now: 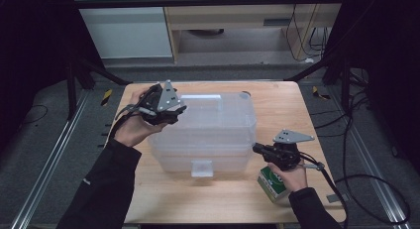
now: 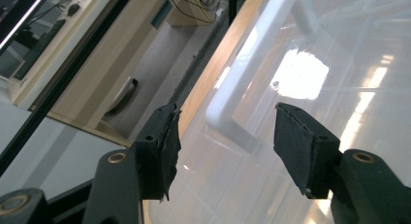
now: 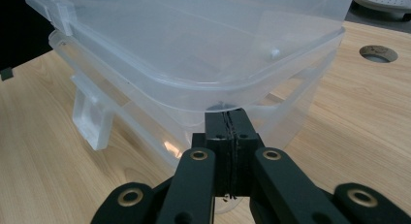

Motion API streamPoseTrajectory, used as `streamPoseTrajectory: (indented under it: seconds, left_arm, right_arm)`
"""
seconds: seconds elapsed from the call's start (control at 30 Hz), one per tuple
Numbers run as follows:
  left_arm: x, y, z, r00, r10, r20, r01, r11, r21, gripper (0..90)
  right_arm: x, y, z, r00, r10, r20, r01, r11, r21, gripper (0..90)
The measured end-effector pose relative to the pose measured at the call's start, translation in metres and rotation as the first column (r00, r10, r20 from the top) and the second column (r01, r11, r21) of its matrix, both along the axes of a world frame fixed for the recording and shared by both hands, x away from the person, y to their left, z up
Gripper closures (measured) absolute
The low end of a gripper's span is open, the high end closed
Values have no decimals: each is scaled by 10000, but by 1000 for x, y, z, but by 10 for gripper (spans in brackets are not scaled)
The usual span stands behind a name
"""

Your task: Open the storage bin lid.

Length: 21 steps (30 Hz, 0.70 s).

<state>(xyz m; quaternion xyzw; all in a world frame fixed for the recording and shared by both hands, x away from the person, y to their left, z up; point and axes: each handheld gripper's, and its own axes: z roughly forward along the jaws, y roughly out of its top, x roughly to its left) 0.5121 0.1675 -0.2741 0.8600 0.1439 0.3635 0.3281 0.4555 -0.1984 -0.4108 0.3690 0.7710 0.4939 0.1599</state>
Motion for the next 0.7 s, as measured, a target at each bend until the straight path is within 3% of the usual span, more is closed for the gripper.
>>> streamPoseTrajectory:
  seconds: [0.1,0.23,0.27,0.3,0.33,0.37,0.53,0.63,0.67,0.7]
  left_arm:
    - [-3,11,0,9997,229,-42,-231,9981,-570,415]
    - [-8,25,-4,9982,557,-201,-579,9901,-1283,420]
    - [-9,29,-6,9976,644,-266,-676,9868,-1473,420]
    - [-12,37,-9,9955,891,-336,-939,9768,-1923,422]
    - [-12,37,-9,9955,891,-336,-939,9768,-1923,424]
    - [-13,42,-10,9943,993,-380,-1051,9712,-2137,424]
    - [-21,69,-15,9851,1646,-494,-1716,9240,-3417,446]
    - [-26,85,-19,9781,2020,-511,-2057,8964,-3926,458]
    - [-29,95,-22,9719,2302,-499,-2299,8804,-4148,478]
    - [-29,95,-22,9719,2302,-499,-2299,8804,-4148,489]
  right_arm:
    - [0,0,0,10000,-1,-23,1,10000,16,894]
    - [0,0,0,10000,-4,27,4,10000,4,893]
    - [0,0,0,10000,-4,27,4,10000,4,893]
    - [0,0,0,10000,14,0,-14,10000,2,893]
    - [0,0,0,10000,12,11,-12,10000,3,893]
    - [0,0,0,10000,12,11,-12,10000,3,893]
    - [0,0,0,10000,7,-22,-7,10000,9,892]
    - [0,0,0,10000,6,-9,-6,10000,14,892]
    - [0,0,0,10000,1,-7,-1,10000,7,891]
    - [0,0,0,10000,1,-7,-1,10000,7,891]
